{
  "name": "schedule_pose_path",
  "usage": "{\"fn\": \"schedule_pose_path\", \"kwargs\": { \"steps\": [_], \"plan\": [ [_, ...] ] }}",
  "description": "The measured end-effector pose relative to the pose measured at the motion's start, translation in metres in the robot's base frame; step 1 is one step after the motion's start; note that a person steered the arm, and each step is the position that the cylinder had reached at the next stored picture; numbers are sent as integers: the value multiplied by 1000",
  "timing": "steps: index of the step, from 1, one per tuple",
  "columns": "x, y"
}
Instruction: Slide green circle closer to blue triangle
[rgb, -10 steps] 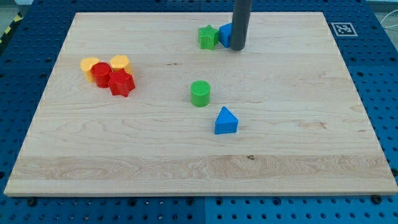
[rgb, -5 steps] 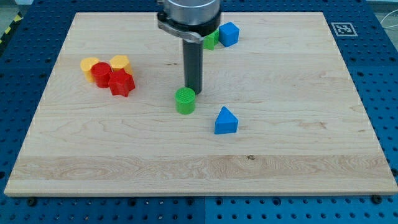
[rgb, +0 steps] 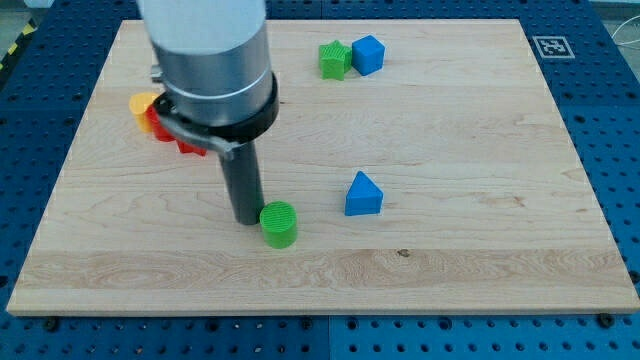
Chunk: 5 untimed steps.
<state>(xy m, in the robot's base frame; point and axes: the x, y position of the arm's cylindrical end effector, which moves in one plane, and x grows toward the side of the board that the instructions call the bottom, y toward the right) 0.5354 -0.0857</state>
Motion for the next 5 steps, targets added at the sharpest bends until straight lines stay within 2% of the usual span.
{"fn": "schedule_pose_path", "kwargs": {
  "steps": [2, 3, 5],
  "plan": [
    [55, -5],
    [67, 3],
    [41, 6]
  ]
}}
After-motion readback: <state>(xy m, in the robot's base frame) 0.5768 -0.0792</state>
